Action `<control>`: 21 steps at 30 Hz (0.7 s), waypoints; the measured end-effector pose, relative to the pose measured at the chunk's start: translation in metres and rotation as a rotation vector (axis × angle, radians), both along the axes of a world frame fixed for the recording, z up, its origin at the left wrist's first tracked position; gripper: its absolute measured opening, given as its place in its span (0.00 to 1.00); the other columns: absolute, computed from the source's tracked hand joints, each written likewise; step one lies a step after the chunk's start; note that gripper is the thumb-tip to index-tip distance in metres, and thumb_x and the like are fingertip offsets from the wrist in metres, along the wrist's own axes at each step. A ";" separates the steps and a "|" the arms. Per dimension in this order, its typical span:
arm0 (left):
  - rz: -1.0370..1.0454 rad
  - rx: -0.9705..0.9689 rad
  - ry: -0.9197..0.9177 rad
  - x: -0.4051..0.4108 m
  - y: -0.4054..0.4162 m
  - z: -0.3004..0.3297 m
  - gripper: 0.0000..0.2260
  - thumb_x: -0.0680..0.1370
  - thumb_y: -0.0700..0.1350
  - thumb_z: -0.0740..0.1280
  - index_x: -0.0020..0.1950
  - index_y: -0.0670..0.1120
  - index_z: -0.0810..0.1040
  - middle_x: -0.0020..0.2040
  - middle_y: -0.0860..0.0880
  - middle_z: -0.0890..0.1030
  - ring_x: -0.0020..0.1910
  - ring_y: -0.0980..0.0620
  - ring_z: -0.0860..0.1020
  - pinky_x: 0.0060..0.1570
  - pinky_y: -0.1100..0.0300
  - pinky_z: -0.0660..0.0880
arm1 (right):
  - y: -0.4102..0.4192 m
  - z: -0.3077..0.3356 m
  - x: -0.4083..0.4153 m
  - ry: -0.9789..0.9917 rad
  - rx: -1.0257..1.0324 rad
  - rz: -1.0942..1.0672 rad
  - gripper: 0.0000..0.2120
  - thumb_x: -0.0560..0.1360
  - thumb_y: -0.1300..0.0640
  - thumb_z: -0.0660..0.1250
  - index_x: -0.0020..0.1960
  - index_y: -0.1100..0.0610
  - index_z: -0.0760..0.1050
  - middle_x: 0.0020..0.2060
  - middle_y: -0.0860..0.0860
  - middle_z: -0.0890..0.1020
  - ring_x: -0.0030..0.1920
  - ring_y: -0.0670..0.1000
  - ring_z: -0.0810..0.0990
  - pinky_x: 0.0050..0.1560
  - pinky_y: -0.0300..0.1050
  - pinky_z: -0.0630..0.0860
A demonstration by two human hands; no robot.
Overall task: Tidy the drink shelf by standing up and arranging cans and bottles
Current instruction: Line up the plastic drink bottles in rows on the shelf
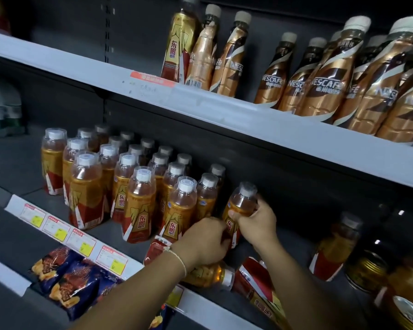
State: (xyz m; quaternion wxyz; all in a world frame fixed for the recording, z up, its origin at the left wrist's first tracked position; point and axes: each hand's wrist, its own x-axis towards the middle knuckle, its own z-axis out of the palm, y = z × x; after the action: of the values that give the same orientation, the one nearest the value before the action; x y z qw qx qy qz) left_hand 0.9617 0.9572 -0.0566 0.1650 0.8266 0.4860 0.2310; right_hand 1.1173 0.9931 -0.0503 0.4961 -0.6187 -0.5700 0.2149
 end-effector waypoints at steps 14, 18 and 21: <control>-0.077 -0.137 0.327 0.013 0.017 -0.024 0.31 0.81 0.60 0.54 0.80 0.49 0.51 0.81 0.50 0.47 0.78 0.46 0.54 0.73 0.46 0.61 | 0.046 -0.006 0.000 -0.209 -0.117 -0.041 0.35 0.73 0.54 0.76 0.76 0.52 0.65 0.61 0.54 0.81 0.61 0.57 0.80 0.63 0.54 0.77; -0.075 -0.101 0.329 0.012 0.019 -0.028 0.32 0.81 0.60 0.54 0.80 0.48 0.50 0.81 0.49 0.46 0.79 0.48 0.51 0.74 0.46 0.60 | 0.053 -0.005 -0.002 -0.226 -0.172 -0.053 0.39 0.73 0.53 0.76 0.79 0.51 0.60 0.67 0.55 0.76 0.66 0.58 0.76 0.67 0.55 0.74; -0.084 -0.094 0.320 0.012 0.021 -0.031 0.32 0.81 0.60 0.55 0.80 0.48 0.50 0.81 0.48 0.48 0.79 0.49 0.51 0.74 0.47 0.59 | 0.058 -0.007 -0.002 -0.244 -0.185 -0.065 0.38 0.74 0.52 0.76 0.78 0.52 0.61 0.67 0.57 0.76 0.66 0.59 0.75 0.67 0.56 0.74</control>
State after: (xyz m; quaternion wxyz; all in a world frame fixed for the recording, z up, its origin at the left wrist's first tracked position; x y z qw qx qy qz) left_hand 0.9737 0.9781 -0.0871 0.1336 0.8638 0.4813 0.0666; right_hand 1.1154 1.0513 -0.0576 0.3706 -0.7015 -0.5834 0.1736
